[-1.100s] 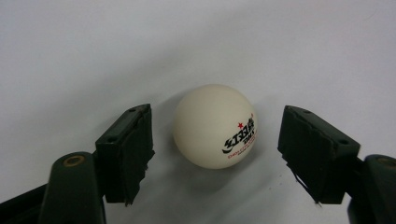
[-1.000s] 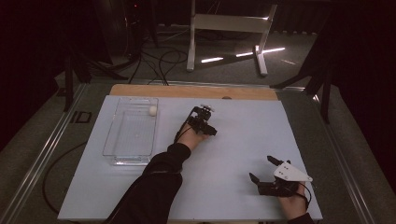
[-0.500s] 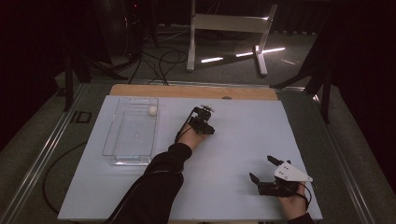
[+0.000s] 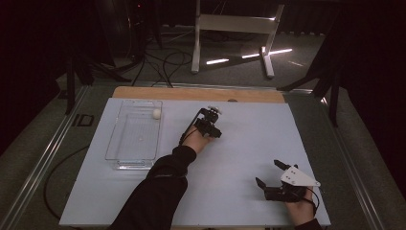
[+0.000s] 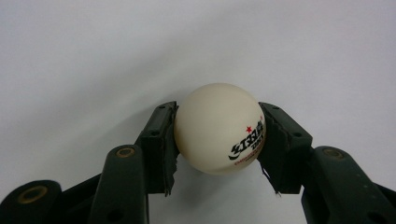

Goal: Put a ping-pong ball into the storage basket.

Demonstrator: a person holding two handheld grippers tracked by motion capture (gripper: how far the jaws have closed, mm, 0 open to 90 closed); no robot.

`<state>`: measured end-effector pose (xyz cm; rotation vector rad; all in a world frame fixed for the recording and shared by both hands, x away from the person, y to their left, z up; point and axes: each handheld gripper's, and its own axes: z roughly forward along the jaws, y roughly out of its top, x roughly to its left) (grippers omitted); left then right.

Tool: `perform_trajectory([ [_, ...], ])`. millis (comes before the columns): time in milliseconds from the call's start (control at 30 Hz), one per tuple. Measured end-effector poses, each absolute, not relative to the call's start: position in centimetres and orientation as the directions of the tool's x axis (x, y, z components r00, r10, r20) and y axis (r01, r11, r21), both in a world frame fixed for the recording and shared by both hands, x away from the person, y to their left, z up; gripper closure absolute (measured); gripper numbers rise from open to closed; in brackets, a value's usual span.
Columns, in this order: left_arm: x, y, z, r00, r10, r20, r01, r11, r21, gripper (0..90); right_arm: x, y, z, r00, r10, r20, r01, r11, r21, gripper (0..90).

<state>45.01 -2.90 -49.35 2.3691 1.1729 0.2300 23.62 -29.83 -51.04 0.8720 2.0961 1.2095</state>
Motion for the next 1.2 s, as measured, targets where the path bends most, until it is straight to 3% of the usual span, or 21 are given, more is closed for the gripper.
perform_trajectory([
  [1200, 41.5, -1.8, -46.1, 0.756, 0.651, -0.061, 0.605, -0.660, 0.446, 52.0, 23.7, -29.7, -51.2, -0.629, 0.764, -0.145, 0.262, 0.384, 0.885, 8.5],
])
